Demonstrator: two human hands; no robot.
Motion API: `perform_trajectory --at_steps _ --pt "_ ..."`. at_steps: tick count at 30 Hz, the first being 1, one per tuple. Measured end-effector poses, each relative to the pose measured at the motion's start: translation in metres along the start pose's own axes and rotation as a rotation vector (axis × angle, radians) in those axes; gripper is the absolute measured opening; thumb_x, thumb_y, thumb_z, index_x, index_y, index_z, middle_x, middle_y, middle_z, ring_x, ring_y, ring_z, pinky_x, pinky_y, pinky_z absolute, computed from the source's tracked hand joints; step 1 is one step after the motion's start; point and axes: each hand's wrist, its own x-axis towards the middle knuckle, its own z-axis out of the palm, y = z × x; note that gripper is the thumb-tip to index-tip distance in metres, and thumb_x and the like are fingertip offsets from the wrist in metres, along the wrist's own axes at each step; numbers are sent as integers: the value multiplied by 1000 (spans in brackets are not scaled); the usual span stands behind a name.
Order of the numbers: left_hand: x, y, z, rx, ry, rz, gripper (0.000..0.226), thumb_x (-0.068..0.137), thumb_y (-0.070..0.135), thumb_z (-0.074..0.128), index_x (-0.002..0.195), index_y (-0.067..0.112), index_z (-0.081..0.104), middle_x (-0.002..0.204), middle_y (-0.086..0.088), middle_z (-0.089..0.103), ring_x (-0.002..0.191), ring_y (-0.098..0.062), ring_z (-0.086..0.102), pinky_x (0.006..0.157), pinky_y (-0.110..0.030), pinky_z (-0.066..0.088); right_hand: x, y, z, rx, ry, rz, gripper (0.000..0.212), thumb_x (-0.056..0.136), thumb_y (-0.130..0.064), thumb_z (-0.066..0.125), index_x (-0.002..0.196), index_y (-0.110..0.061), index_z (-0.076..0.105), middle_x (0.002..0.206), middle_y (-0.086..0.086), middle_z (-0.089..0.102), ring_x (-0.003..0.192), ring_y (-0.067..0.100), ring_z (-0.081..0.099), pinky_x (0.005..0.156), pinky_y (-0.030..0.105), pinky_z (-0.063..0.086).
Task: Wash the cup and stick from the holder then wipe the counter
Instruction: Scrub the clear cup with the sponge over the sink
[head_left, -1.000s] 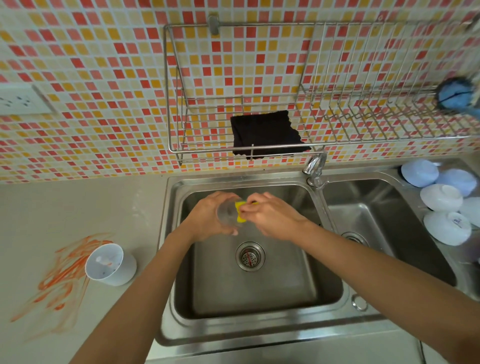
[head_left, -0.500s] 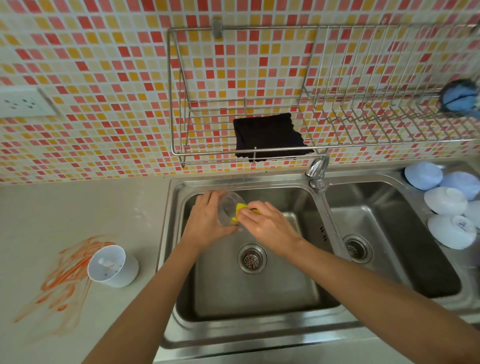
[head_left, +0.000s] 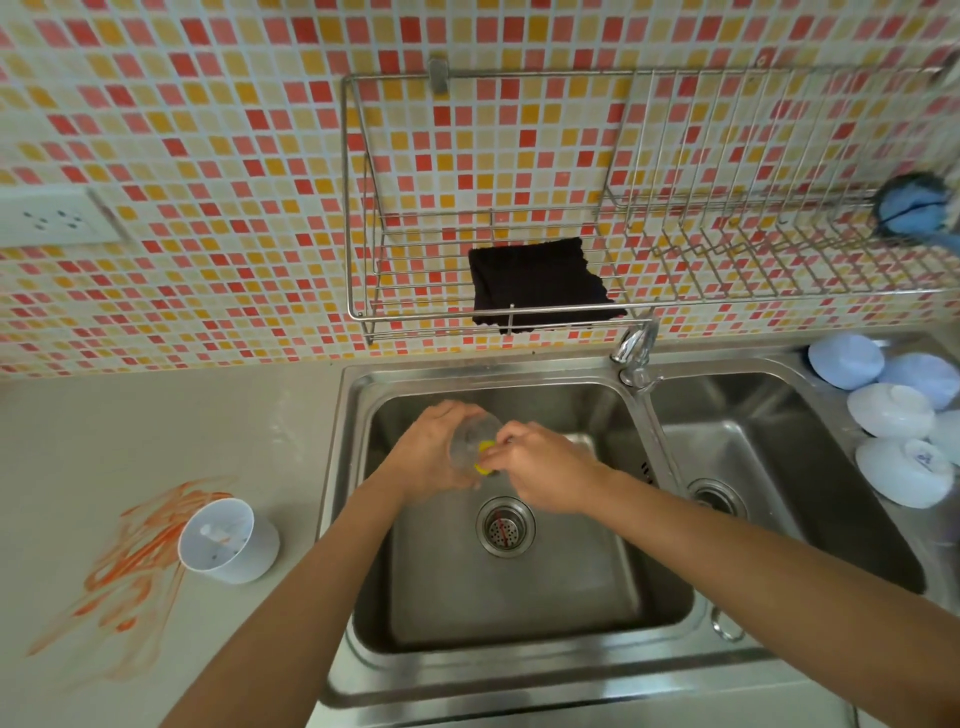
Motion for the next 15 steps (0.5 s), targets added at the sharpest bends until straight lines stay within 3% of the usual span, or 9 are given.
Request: perform_trajectory --at_steps 3,6,8,11,15 --pt "3 3 3 -36 -23 -16 84 58 20 89 132 13 51 129 -2 54 120 -16 48 102 -18 30 1 7 -12 -169 60 -89 23 75 -7 63 92 -18 74 94 -5 72 93 23 62 72 33 51" --pt "11 6 -9 -75 4 -34 89 59 23 90 136 14 47 132 0 53 120 -14 48 101 -21 33 0 17 -25 -317 220 -81 33 80 -11 45 100 -14 71 108 -3 70 98 22 62 74 33 51" --pt "12 4 -18 -78 28 -47 89 59 25 90 136 16 48 131 1 54 118 -13 50 99 -22 36 -2 19 -21 -260 274 -32 34 75 -5 53 104 -11 71 108 -2 70 98 24 61 76 35 52" --pt "8 -1 -22 -35 8 -41 86 58 26 90 134 17 51 131 1 54 114 -8 47 99 -22 36 -6 16 -15 -109 197 -36 37 70 -1 63 103 -13 71 103 -4 71 94 24 58 76 39 53" --pt "4 -1 -15 -21 -55 -35 86 60 27 89 135 19 48 134 1 53 122 -15 47 105 -29 37 -8 13 -10 -149 128 -93 24 78 -12 69 102 -18 70 105 -7 69 94 21 57 73 34 50"
